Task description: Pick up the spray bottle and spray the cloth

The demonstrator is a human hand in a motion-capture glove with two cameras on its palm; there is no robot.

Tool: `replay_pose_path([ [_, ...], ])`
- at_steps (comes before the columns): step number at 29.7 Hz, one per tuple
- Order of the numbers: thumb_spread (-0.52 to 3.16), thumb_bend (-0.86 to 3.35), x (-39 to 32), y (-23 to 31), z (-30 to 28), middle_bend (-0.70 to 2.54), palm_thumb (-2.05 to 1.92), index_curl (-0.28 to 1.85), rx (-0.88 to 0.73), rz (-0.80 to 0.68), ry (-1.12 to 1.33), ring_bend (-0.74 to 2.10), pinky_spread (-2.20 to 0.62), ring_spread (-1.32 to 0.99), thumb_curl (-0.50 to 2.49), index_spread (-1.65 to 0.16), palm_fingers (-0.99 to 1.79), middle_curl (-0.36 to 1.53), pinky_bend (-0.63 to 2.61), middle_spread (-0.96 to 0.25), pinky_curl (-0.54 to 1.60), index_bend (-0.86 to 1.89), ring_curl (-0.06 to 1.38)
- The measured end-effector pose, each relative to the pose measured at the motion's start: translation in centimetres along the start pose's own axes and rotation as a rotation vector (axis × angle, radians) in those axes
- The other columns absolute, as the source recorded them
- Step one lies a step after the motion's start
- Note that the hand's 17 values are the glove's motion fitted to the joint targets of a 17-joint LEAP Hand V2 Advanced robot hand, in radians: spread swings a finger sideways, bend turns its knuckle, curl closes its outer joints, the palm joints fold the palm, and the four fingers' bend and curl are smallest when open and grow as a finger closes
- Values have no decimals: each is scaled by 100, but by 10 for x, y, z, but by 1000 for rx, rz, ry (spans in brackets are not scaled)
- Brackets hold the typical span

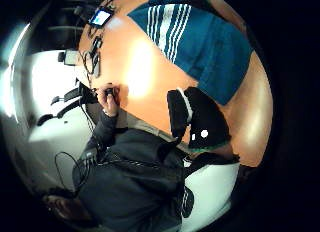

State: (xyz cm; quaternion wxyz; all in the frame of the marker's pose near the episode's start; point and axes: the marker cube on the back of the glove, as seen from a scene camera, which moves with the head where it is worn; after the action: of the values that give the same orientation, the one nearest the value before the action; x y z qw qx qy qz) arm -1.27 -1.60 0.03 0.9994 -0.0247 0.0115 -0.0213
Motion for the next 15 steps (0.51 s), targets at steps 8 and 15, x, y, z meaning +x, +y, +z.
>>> replay_pose_path([
  [8, 116, 26, -5, -10, -7, 17, 53, 28, 41, -18, 38, 18, 27, 3, 22, -43, 32, 19, 35, -3, 24, 28, 15],
  [15, 121, 22, 3, -16, -13, 18, 55, 30, 93, 11, 50, 18, 28, 3, 24, -43, 32, 21, 34, -2, 26, 27, 16],
])
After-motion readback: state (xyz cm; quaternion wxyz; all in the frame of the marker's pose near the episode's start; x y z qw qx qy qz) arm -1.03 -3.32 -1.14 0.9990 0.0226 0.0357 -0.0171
